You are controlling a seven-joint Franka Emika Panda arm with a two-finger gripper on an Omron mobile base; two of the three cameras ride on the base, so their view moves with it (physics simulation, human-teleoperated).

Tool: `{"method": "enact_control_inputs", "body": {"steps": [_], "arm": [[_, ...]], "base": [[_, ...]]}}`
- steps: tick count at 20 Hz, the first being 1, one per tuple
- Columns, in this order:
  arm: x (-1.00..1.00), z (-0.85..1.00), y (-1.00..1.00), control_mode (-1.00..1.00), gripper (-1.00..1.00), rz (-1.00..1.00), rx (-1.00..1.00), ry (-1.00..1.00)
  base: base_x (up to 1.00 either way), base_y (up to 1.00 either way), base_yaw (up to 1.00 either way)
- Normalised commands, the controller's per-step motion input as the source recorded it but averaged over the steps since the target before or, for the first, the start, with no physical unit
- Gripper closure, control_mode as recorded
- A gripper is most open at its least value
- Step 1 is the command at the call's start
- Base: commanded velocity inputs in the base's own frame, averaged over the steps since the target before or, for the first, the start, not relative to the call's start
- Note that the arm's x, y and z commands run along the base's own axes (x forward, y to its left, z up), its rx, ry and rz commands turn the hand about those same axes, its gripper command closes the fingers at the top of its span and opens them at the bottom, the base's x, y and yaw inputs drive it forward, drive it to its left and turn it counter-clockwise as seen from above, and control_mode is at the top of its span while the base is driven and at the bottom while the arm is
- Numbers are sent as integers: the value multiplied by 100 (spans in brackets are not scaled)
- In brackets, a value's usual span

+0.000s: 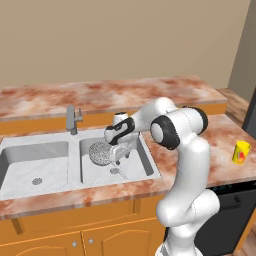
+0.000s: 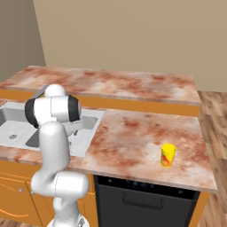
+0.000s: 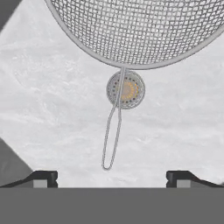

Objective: Place the cup in the left basin and the strainer in the right basin of the sink.

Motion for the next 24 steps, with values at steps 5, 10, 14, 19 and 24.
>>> {"method": "enact_control_inputs", "body": {"steps": [5,10,14,19,24], "arm": [[-54,14,-45,-100,-100,-17,0,0],[-58,17,-44,-100,-100,-16,-2,0],[-31,40,-30,-100,-100,-24,-9,-4],[-4,43,-20,-100,-100,-27,-17,-9],[-1,14,-26,-100,-100,-11,-15,-15]], "base": [[0,0,0],[0,0,0],[0,0,0],[0,0,0],[0,0,0]]}}
